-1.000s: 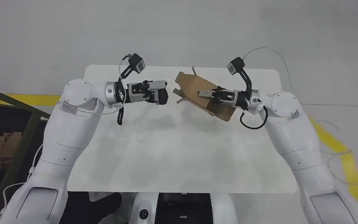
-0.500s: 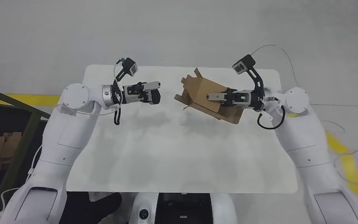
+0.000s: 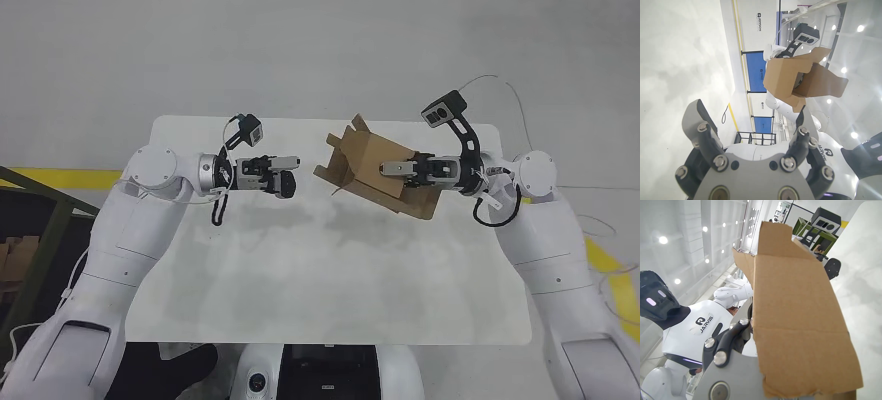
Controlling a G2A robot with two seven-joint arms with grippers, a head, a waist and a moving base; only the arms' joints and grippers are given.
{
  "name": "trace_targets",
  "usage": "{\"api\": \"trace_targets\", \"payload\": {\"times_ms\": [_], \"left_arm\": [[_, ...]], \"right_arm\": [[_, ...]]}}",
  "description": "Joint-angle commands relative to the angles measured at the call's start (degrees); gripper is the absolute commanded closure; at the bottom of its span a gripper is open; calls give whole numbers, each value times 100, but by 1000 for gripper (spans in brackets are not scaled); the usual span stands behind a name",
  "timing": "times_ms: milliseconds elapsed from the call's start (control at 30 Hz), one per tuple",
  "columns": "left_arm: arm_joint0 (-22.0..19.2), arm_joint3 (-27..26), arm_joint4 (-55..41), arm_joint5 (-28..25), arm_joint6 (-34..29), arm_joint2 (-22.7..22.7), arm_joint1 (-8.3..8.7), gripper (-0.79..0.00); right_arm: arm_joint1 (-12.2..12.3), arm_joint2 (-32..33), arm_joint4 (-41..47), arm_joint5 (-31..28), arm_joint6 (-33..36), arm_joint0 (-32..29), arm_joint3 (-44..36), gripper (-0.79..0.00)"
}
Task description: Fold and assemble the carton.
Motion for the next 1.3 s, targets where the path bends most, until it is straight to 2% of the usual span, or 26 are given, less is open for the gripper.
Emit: {"api": "trace_targets", "payload": {"times_ms": [0,100,233,533,800,900,1033,1133,1267], "left_arm": [[0,0,0,0,0,0,0,-785],[0,0,0,0,0,0,0,-785],[178,-255,219,-201,316,-51,19,-785],[686,-990,1089,-1461,1387,-525,106,-785],[945,-1405,2083,-2419,1942,-758,160,-785],[1086,-1517,2752,-2858,2422,-891,177,-785],[1293,-1640,3756,-3346,3381,-1039,168,-785],[1375,-1648,4469,-3499,3994,-1056,146,-785],[1375,-1648,4469,-3499,3994,-1056,146,-785]], "right_arm": [[0,0,0,0,0,0,0,0],[0,0,0,0,0,0,0,0],[9,12,54,272,-172,-116,-86,0],[-43,-179,524,721,593,173,595,0],[-58,-647,617,830,594,449,957,0],[-41,-796,674,803,594,530,1081,0],[-5,-1004,711,708,594,613,1162,0],[25,-1105,762,652,594,668,1274,0],[34,-1099,779,640,594,698,1370,0]]}}
